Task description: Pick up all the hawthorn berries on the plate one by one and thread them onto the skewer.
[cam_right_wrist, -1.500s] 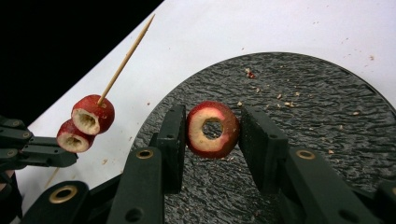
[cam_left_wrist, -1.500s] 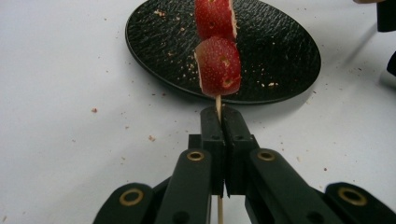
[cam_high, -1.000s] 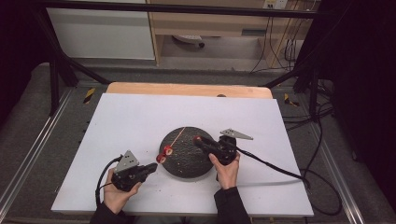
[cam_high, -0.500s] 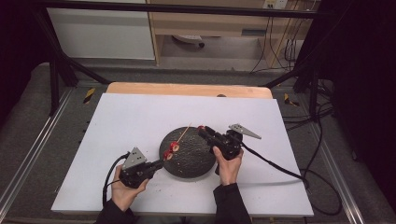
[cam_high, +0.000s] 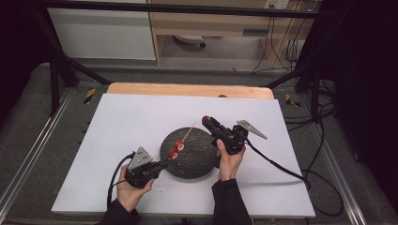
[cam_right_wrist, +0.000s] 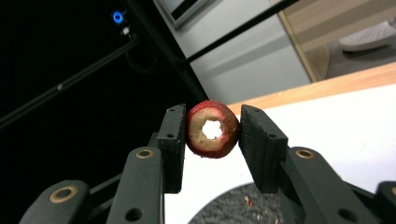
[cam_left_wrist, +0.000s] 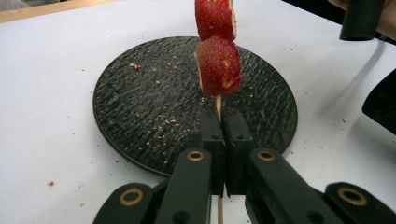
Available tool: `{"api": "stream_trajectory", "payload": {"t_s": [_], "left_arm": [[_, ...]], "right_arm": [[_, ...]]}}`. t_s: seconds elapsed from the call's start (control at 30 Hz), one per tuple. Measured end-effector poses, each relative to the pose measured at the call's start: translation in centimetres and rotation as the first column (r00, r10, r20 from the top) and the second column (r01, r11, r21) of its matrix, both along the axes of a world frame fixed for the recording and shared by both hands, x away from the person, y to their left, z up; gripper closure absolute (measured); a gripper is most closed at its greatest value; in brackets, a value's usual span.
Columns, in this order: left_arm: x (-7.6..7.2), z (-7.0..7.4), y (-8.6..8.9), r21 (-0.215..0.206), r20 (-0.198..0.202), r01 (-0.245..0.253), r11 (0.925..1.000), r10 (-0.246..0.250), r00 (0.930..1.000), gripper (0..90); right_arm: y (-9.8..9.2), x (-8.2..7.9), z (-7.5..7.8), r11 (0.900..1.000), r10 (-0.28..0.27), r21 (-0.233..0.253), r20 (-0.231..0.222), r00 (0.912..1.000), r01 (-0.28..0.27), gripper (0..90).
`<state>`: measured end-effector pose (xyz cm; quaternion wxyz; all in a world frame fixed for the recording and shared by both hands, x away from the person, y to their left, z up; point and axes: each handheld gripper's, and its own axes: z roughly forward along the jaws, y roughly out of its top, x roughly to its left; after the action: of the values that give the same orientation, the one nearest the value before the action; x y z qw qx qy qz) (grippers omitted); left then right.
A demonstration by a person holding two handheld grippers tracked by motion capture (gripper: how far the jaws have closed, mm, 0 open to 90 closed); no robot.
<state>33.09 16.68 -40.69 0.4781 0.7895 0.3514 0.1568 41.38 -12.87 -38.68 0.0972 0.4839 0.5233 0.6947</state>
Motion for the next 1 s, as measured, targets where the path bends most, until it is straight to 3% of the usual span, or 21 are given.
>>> {"api": "stream_trajectory", "payload": {"t_s": [0.63,1.0], "left_arm": [[-0.4,0.2,-2.2,-0.042,0.006,0.008,0.9991,-0.008,1.0000,88.3],[-0.3,0.2,-2.7,-0.056,0.005,-0.002,0.9984,0.002,1.0000,88.3]], "right_arm": [[0.3,0.5,-0.1,0.990,-0.055,0.129,0.037,0.9978,0.050,62.5],[0.5,0.4,-0.2,0.985,-0.051,0.164,0.040,0.9979,0.044,62.6]]}}
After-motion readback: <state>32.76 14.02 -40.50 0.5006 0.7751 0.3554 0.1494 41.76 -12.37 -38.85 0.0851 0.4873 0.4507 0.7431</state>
